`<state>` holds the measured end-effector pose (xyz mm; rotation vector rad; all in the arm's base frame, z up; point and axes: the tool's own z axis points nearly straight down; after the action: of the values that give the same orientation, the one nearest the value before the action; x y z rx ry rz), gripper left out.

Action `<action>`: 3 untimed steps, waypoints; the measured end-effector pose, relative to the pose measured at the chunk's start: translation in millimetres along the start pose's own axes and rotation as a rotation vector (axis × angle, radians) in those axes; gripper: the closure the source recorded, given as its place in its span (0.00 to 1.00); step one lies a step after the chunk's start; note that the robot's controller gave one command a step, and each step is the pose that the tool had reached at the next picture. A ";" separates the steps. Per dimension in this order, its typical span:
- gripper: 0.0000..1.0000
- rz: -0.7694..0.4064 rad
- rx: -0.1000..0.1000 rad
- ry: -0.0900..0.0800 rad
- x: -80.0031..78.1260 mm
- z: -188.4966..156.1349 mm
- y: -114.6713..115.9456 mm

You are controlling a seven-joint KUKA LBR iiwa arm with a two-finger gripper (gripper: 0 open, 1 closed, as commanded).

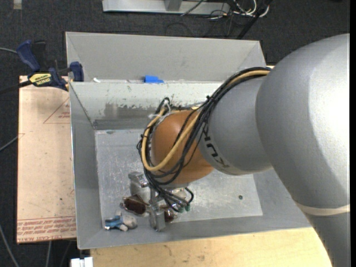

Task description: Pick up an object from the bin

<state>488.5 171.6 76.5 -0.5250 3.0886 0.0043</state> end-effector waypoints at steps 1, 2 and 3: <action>1.00 0.089 -0.001 -0.015 -3.0 14.0 -1.2; 1.00 0.097 -0.001 -0.009 -1.2 13.1 -0.9; 1.00 0.101 0.000 0.005 1.1 8.3 -0.6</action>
Offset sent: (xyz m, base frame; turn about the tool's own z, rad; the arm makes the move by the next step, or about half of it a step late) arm 0.0000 0.0000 0.0000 0.0000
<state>487.8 170.7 68.2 -0.3688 3.1160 0.0039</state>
